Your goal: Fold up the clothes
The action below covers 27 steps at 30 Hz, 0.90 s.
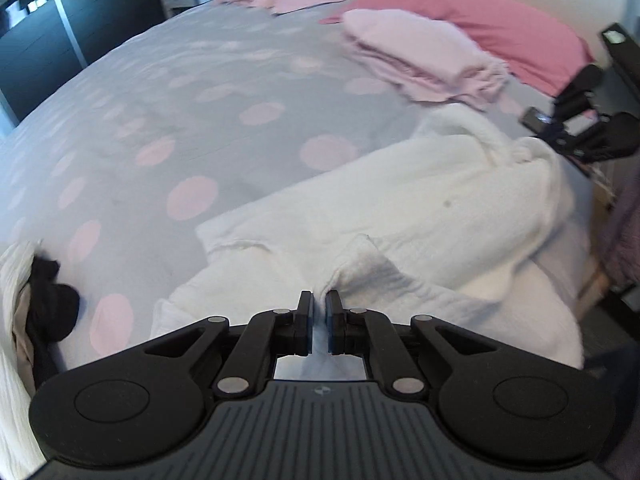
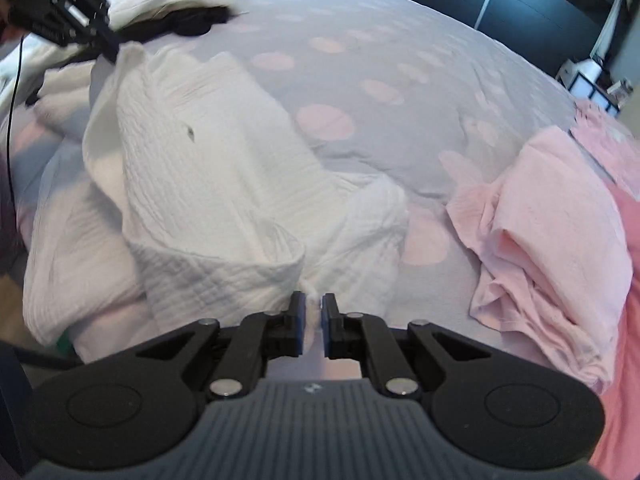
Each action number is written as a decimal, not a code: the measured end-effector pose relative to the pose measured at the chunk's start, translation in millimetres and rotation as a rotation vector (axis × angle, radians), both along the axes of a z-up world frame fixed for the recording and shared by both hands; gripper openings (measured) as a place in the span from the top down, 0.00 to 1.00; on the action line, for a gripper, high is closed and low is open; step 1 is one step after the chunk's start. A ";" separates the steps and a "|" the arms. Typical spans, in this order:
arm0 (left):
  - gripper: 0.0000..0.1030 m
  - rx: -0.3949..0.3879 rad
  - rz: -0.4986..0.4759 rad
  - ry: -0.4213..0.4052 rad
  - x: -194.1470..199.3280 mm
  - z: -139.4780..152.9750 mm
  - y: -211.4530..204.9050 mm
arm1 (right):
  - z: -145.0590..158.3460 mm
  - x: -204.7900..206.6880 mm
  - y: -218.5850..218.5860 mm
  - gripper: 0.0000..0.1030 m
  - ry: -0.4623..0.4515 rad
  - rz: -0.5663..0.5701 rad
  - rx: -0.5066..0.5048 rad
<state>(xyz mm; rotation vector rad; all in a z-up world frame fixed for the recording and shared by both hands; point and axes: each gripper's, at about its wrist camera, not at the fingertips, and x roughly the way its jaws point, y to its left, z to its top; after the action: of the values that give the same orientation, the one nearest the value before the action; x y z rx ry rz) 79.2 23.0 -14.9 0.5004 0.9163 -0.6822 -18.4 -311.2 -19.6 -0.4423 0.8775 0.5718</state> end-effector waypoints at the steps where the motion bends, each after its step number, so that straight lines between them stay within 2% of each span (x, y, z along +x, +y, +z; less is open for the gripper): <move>1: 0.96 0.008 0.005 0.005 0.9 -4.0 0.2 | 0.0 0.5 -0.5 0.90 0.010 0.002 0.015; 3: 0.96 0.024 0.015 0.016 2.5 -11.9 0.7 | 0.2 -3.9 -1.2 0.86 0.036 0.034 0.044; 5: 0.96 0.039 0.004 0.026 -0.7 -16.7 3.9 | 2.6 -12.9 0.1 0.76 0.052 0.096 0.059; 6: 0.96 0.046 0.000 0.030 -2.5 -18.7 5.9 | 5.2 -17.7 1.0 0.60 0.052 0.130 0.061; 7: 0.96 0.046 -0.002 0.034 -4.2 -19.8 8.7 | 9.5 -22.1 1.6 0.52 0.039 0.166 0.054; 11: 0.96 0.032 0.000 0.038 -6.2 -23.1 13.8 | 23.9 -30.8 10.4 0.52 -0.024 0.329 -0.020; 13: 0.96 0.024 0.004 0.036 -6.6 -25.0 14.1 | 27.6 -29.2 22.1 0.51 0.000 0.407 -0.021; 14: 0.96 0.021 0.004 0.034 -6.9 -26.1 14.0 | 27.5 -27.9 28.6 0.49 0.018 0.440 -0.024; 16: 0.96 0.024 0.000 0.031 -8.3 -28.2 14.0 | 20.4 -24.3 42.3 0.33 0.032 0.482 -0.068; 18: 0.96 0.024 -0.001 0.029 -9.4 -29.1 15.0 | 8.2 -18.0 51.2 0.32 0.029 0.485 -0.134; 19: 0.96 0.020 0.000 0.028 -10.0 -29.4 16.1 | 4.1 -14.5 51.6 0.36 0.047 0.477 -0.132; 21: 0.96 0.013 0.001 0.031 -10.6 -30.2 18.3 | 1.4 -11.1 45.2 0.44 0.098 0.441 -0.065; 23: 0.96 0.005 0.004 0.035 -10.5 -31.3 20.4 | 2.9 -16.1 39.9 0.45 0.126 0.385 0.006; 27: 0.96 0.006 -0.001 0.036 -9.9 -32.3 19.8 | 5.4 -51.9 44.2 0.44 0.081 0.297 0.062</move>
<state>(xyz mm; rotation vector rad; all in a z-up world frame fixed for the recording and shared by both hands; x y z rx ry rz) 69.3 42.8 -47.2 0.4950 0.9524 -0.6913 -70.3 -267.0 -14.2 -0.4990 0.8749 0.8924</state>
